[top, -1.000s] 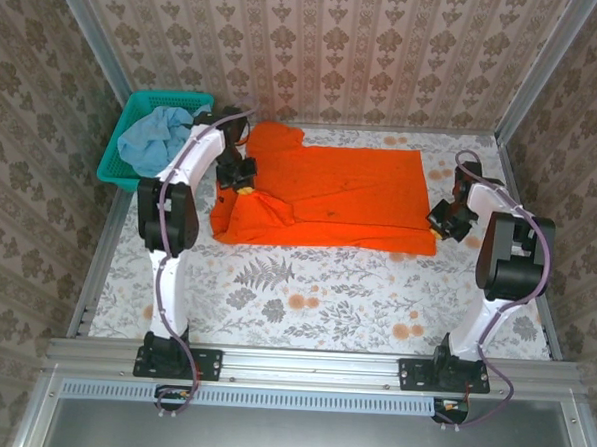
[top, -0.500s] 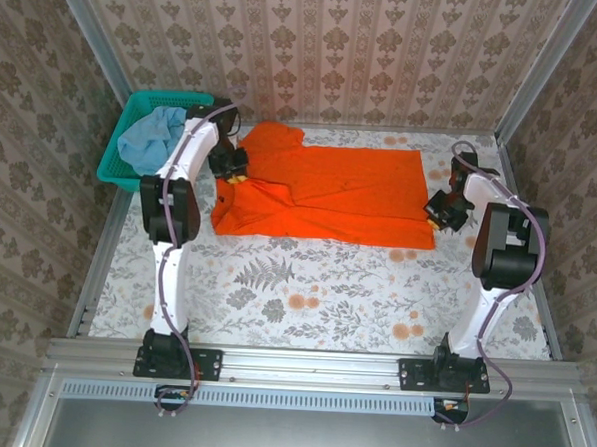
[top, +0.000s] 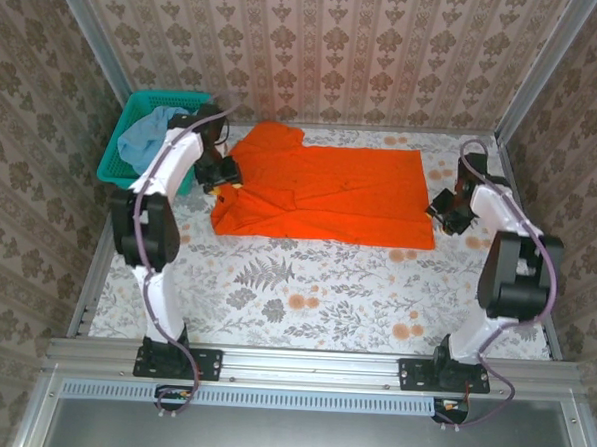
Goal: Fold and stack the t-shirts
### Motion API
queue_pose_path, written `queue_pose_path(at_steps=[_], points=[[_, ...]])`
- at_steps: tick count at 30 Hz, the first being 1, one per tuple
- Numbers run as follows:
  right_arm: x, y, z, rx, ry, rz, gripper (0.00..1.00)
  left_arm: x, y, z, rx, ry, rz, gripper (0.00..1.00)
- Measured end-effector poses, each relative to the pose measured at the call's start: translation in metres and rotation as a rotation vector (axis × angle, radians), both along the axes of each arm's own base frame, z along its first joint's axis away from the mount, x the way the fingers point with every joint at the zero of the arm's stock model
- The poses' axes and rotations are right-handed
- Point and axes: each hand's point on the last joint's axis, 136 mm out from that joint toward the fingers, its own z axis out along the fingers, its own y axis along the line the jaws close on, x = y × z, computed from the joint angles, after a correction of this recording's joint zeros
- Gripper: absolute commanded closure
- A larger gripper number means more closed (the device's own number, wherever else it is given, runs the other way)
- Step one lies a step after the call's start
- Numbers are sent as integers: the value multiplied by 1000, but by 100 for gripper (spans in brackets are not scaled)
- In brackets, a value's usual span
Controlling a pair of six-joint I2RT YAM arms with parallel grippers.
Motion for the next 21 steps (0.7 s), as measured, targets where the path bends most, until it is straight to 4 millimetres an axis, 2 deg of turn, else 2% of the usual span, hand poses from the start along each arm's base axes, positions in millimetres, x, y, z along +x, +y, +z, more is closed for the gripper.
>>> queue_pose_path(at_steps=[2,3,6,7,9,12,14,16,21], points=[[-4,19,2,33,-31,36,69,-13,-15,0,-38,-6,-28,61],[-6,28,-3,46,-34,54,69,-20,-23,-6,-53,5,-44,61],[-18,45,-28,73,13,84,69,-36,-40,-39,-66,69,-85,61],[-23,48,-37,79,35,87,69,-44,-44,-56,-60,107,-97,62],[-29,48,-51,81,72,84,69,-51,-43,-80,-41,156,-100,64],[-32,45,-68,79,113,76,68,-53,-25,-113,19,204,-82,62],[-34,43,-77,71,142,72,63,-52,-7,-124,55,213,-58,60],[-37,40,-83,70,168,63,62,-50,11,-128,73,219,-25,60],[-34,29,-82,86,182,32,59,-38,50,-128,104,204,59,58]])
